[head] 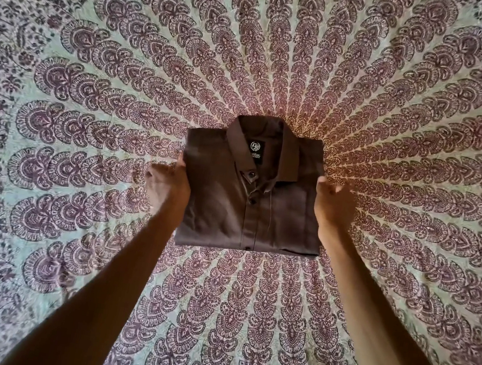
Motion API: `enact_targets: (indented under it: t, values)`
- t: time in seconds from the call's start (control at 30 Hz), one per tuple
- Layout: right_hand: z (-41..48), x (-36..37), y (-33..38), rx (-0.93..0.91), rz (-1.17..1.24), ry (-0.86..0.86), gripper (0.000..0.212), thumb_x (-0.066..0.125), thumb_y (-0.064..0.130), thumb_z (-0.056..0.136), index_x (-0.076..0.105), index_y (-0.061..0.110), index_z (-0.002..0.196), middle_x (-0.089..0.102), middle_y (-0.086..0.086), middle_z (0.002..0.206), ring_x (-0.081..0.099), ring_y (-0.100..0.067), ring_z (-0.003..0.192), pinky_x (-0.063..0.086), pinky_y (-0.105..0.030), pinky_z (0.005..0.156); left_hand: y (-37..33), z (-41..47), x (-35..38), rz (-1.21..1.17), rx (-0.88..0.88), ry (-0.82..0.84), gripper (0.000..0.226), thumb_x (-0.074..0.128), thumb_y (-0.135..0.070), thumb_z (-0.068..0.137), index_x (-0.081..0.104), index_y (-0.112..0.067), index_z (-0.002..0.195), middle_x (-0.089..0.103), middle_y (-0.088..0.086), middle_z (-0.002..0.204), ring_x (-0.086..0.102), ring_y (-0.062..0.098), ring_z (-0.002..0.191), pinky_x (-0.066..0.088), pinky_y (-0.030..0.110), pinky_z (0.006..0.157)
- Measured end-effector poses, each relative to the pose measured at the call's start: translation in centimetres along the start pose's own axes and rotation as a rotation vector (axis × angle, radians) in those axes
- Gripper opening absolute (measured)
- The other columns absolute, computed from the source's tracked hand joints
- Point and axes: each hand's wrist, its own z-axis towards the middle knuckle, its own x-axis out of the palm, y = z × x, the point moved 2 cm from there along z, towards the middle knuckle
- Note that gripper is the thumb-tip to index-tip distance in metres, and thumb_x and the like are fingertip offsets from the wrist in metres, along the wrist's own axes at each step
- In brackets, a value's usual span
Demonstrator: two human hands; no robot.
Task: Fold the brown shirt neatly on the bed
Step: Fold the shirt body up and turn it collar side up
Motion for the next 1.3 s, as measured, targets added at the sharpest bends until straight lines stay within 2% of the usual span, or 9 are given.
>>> enact_targets:
  t: [0.1, 0.23, 0.37, 0.53, 0.67, 0.83, 0.97, 1.13, 1.3]
  values:
    - [-1.6, 0.7, -1.2, -0.024, -0.005, 0.122, 0.053, 0.052, 0.058, 0.089, 0.055, 0.006, 0.1, 0.063, -0.009, 0.089, 0.059, -0.028, 0.078, 0.045, -0.035, 0.065, 1.4, -1.9, 0.1, 0.046, 0.017, 0.115, 0.056, 0.049, -0.052, 0.092, 0.037, -0.01, 0.126, 0.053, 0.018, 0.129, 0.049, 0.037, 0.119, 0.038, 0.047, 0.102]
    - [-1.2, 1.4, -0.8, -0.006, 0.066, 0.113, 0.061, 0.045, 0.069, 0.086, 0.054, 0.009, 0.086, 0.062, -0.006, 0.075, 0.058, -0.027, 0.065, 0.041, -0.032, 0.054, 0.7, -1.3, 0.7, 0.088, 0.232, 0.18, 0.063, 0.054, -0.057, 0.087, 0.042, -0.005, 0.12, 0.048, 0.018, 0.121, 0.049, 0.035, 0.113, 0.042, 0.045, 0.091]
    - [-1.2, 1.1, 0.6, -0.049, 0.084, 0.087, 0.053, 0.043, 0.056, 0.095, 0.047, 0.013, 0.065, 0.052, -0.002, 0.061, 0.048, -0.021, 0.054, 0.033, -0.029, 0.051, -1.2, -0.8, 0.9, 0.042, 0.276, 0.179, 0.056, 0.05, -0.049, 0.093, 0.043, 0.0, 0.118, 0.054, 0.021, 0.114, 0.052, 0.029, 0.095, 0.039, 0.037, 0.074]
    - [-2.2, 1.1, 0.4, -0.133, 0.289, 0.193, 0.037, 0.049, 0.044, 0.097, 0.053, 0.008, 0.091, 0.043, 0.004, 0.061, 0.038, -0.01, 0.051, 0.024, -0.013, 0.035, -0.9, -0.2, 0.1, -0.16, 0.157, 0.31, 0.052, 0.052, -0.046, 0.094, 0.052, 0.002, 0.114, 0.06, 0.017, 0.102, 0.057, 0.027, 0.092, 0.041, 0.032, 0.072]
    - [-5.8, -0.4, -0.3, -0.199, 0.331, 0.181, 0.034, 0.049, 0.042, 0.098, 0.049, 0.009, 0.088, 0.04, 0.003, 0.062, 0.036, -0.011, 0.051, 0.024, -0.014, 0.037, 0.8, -1.8, -2.9, -0.255, 0.222, 0.357, 0.046, 0.049, -0.044, 0.096, 0.061, -0.001, 0.108, 0.058, 0.009, 0.086, 0.057, 0.024, 0.076, 0.043, 0.024, 0.061]
    - [-14.6, -2.5, -1.1, -0.236, 0.359, 0.185, 0.031, 0.045, 0.042, 0.099, 0.056, 0.014, 0.109, 0.055, 0.011, 0.081, 0.052, -0.003, 0.069, 0.037, -0.007, 0.049, 6.5, -4.2, -9.0, -0.371, 0.246, 0.353, 0.042, 0.047, -0.042, 0.097, 0.06, -0.003, 0.107, 0.062, 0.006, 0.085, 0.061, 0.02, 0.076, 0.045, 0.013, 0.052]
    - [-23.7, -2.1, -2.0, -0.237, 0.427, 0.22, 0.027, 0.044, 0.043, 0.099, 0.054, 0.024, 0.115, 0.058, 0.02, 0.096, 0.056, 0.005, 0.087, 0.043, -0.005, 0.065, 14.1, -4.9, -15.2, -0.401, 0.196, 0.334, 0.064, 0.052, -0.064, 0.085, 0.064, -0.007, 0.112, 0.068, 0.007, 0.097, 0.065, 0.024, 0.086, 0.057, 0.037, 0.077]
    - [-35.2, 1.7, -3.5, -0.262, 0.44, 0.251, 0.02, 0.046, 0.038, 0.1, 0.053, 0.019, 0.103, 0.055, 0.013, 0.086, 0.052, 0.002, 0.075, 0.04, -0.006, 0.056, 25.0, -4.4, -23.2, -0.433, 0.173, 0.311, 0.064, 0.06, -0.076, 0.07, 0.064, -0.015, 0.088, 0.068, 0.017, 0.09, 0.067, 0.034, 0.084, 0.056, 0.057, 0.077]
    - [-46.0, 6.9, -3.7, -0.302, 0.445, 0.3, 0.023, 0.047, 0.037, 0.099, 0.05, 0.015, 0.095, 0.051, 0.008, 0.079, 0.049, 0.0, 0.068, 0.039, -0.008, 0.054, 35.6, -2.5, -31.4, -0.391, 0.124, 0.215, 0.07, 0.057, -0.084, 0.065, 0.068, -0.019, 0.089, 0.072, 0.01, 0.087, 0.069, 0.03, 0.083, 0.056, 0.054, 0.076]
